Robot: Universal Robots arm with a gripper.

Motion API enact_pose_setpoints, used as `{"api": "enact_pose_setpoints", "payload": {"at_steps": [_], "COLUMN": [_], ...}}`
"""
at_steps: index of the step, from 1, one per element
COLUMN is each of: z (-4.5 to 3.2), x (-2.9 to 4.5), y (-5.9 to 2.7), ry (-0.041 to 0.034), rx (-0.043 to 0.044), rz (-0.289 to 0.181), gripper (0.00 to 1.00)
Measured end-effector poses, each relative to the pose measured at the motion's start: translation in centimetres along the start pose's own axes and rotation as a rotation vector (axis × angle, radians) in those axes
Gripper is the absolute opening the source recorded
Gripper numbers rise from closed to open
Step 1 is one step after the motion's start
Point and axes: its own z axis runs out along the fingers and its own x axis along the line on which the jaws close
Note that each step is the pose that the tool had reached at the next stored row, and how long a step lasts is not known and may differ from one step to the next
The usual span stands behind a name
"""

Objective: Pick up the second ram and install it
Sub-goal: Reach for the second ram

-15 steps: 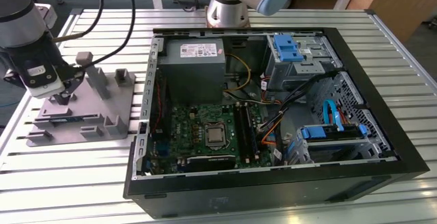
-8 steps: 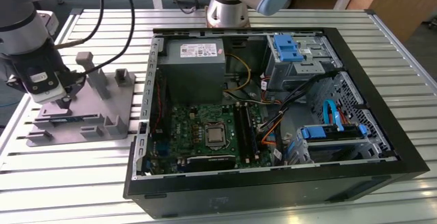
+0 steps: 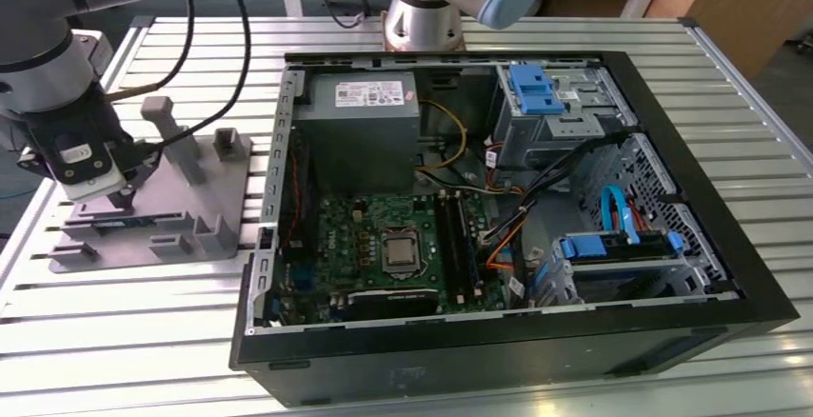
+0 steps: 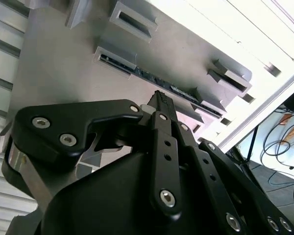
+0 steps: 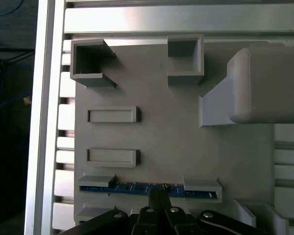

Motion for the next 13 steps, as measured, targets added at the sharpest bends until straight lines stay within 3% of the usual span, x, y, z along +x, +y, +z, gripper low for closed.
{"api": "enact_pose_setpoints", "payload": {"at_steps": [2,5,10,13], "z": [0.0,0.05,0.06,0.34], "x": [0.0,0.05,0.08,0.57], "y": [0.0,0.01,0.0,-0.07], "ry": [-0.0007,-0.0439,-0.0489,-0.0489], "rx": [0.0003,0.0014,0.0017,0.0027], "rz": [0.0,-0.001,-0.002,-0.002], "gripper": [0.1,0.1,0.1,0.1]}}
